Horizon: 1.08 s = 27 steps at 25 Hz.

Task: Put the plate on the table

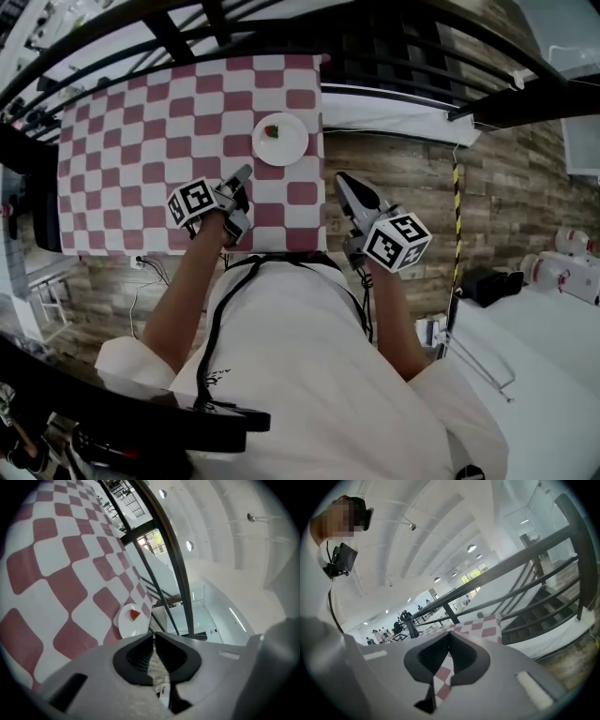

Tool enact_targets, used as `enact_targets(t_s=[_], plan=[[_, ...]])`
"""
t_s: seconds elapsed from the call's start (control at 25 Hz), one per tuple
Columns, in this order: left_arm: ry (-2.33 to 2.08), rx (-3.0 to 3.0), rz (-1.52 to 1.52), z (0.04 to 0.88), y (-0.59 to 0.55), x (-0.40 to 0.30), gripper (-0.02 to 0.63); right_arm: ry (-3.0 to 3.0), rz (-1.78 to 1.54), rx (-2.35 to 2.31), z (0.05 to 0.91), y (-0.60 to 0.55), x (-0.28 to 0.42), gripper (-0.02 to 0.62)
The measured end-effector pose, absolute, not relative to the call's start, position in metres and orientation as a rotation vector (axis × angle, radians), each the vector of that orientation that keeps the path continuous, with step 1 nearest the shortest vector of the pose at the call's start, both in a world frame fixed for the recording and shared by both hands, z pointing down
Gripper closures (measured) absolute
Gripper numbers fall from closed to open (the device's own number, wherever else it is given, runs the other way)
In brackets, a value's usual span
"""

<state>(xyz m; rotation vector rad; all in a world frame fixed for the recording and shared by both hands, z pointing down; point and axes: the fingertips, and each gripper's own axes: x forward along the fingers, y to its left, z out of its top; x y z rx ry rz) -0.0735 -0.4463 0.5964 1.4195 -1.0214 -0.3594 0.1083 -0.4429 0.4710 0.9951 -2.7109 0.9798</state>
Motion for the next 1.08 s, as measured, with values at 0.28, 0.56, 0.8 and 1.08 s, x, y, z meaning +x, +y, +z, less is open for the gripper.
enact_targets(t_s=[0.28, 0.56, 0.8, 1.08], plan=[[-1.046, 1.633, -0.338, 0.527, -0.433, -0.072, 0.600, -2.762, 0.924, 0.999, 0.451, -0.437, 0.105, 0.588], [-1.044, 1.795, -0.301, 0.482, -0.422, -0.073, 0.600, -2.779, 0.889, 1.048, 0.437, -0.428, 0.107, 0.589], [-1.042, 1.877, -0.278, 0.470, -0.420, -0.074, 0.600, -2.782, 0.864, 1.092, 0.431, -0.419, 0.110, 0.589], [-1.014, 1.900, -0.260, 0.465, -0.414, -0.077, 0.600, -2.778, 0.837, 1.110, 0.425, -0.408, 0.103, 0.589]])
